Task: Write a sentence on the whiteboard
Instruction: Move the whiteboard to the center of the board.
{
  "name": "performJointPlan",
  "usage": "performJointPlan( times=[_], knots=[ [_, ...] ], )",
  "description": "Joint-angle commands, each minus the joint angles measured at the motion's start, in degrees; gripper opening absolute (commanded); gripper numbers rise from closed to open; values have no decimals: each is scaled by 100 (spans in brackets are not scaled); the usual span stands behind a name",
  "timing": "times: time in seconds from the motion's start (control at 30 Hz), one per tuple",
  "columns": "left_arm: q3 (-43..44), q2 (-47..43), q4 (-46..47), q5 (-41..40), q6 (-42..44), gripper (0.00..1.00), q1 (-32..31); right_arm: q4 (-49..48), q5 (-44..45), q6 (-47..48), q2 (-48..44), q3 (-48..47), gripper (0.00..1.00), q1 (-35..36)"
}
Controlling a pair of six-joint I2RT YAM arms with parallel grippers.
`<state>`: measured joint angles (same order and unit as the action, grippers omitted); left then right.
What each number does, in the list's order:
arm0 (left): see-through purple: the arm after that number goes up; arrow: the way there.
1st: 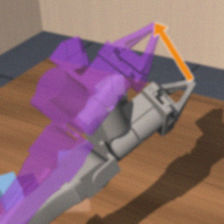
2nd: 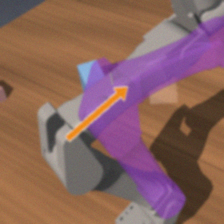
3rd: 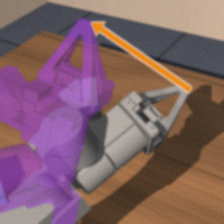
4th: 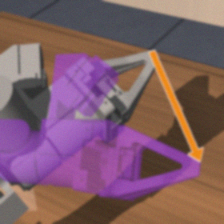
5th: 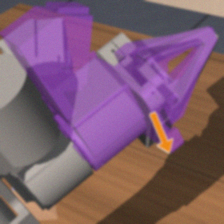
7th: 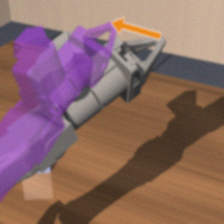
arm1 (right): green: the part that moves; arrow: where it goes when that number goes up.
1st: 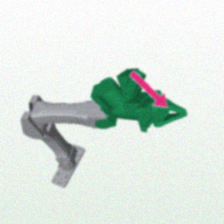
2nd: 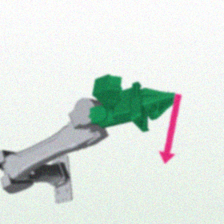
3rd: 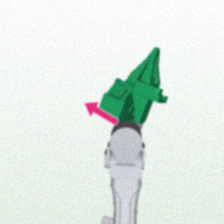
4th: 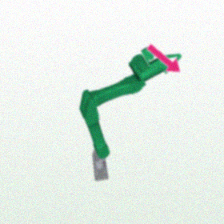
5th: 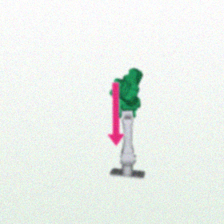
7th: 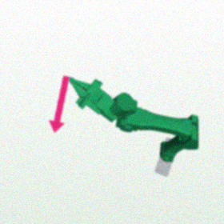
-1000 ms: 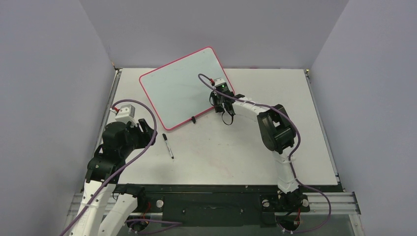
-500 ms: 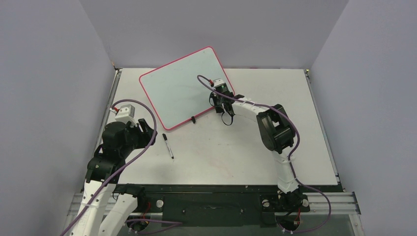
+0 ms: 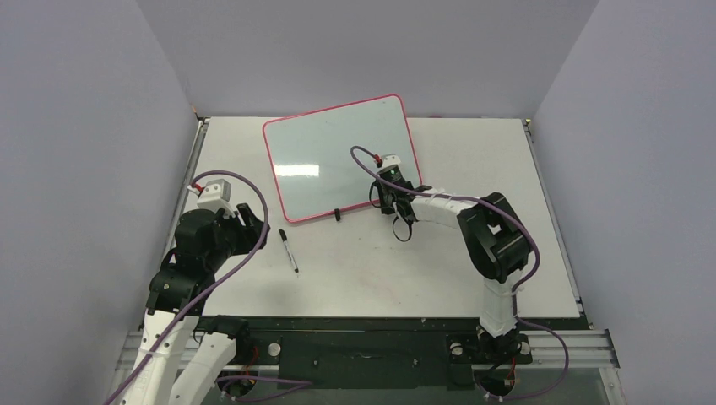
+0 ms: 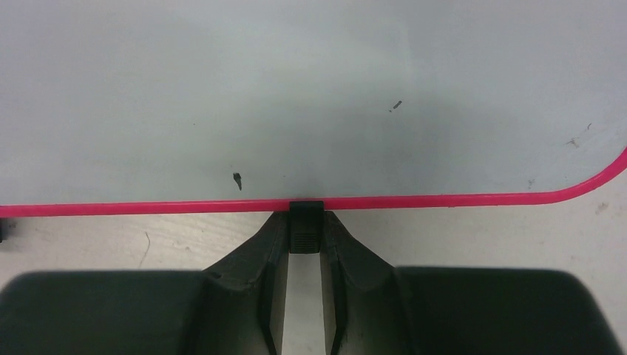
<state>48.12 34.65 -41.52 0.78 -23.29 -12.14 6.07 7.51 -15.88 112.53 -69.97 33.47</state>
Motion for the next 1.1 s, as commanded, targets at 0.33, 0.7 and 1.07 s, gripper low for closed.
performJointPlan(
  times=[0.33,0.7,1.07],
  knots=[
    [-15,27,300,116,65,53,42,-50,735,-693,-1376,1854,0,36],
    [-5,211,299,144,-50,52,33,-213,957,-1735,-2324,3086,0,124],
    [-131,400,307,-362,-644,53,-184,-139,1826,-2686,-3208,3990,0,650]
  ],
)
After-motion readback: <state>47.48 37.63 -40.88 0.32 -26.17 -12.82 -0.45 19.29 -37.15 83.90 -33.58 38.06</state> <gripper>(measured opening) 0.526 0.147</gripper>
